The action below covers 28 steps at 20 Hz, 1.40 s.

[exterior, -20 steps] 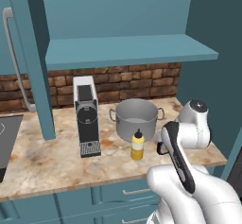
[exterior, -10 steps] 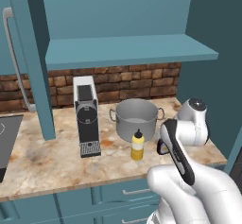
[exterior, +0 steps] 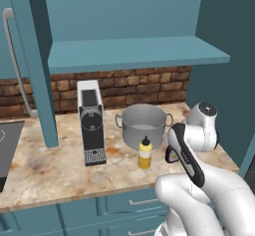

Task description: There are various items on the counter. Only move the condiments/shakers into the cabinet.

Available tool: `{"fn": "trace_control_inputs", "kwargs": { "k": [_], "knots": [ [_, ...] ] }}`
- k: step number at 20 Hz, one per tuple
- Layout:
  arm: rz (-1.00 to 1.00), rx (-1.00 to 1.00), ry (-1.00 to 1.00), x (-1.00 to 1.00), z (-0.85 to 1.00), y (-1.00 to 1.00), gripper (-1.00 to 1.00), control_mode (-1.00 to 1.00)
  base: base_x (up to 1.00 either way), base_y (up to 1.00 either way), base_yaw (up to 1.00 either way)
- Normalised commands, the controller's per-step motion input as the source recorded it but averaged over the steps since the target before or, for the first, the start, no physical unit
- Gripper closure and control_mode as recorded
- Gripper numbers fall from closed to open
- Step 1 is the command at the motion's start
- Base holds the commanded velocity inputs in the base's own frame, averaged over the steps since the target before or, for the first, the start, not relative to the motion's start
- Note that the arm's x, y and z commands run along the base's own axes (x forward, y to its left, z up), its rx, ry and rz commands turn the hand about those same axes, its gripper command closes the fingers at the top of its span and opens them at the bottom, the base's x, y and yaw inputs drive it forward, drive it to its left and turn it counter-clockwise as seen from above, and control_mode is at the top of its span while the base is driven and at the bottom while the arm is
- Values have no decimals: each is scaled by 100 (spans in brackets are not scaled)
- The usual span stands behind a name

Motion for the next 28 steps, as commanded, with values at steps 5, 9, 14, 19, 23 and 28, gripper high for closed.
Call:
{"fn": "trace_control_inputs", "kwargs": {
  "k": [5, 9, 14, 19, 23, 28],
  "knots": [
    [0, 0, -8, 3, -16, 8, -100, -100, 0, 0, 0],
    [0, 0, -6, 0, -19, 20, -100, -100, 0, 0, 0],
    [0, 0, -5, 0, -21, 18, -100, -100, 0, 0, 0],
    [0, 0, -5, 4, -23, 1, -100, -100, 0, 0, 0],
    [0, -1, 0, 0, -37, 0, -100, -100, 0, 0, 0],
    [0, 0, 0, 0, -42, 0, -100, -100, 0, 0, 0]
  ]
}}
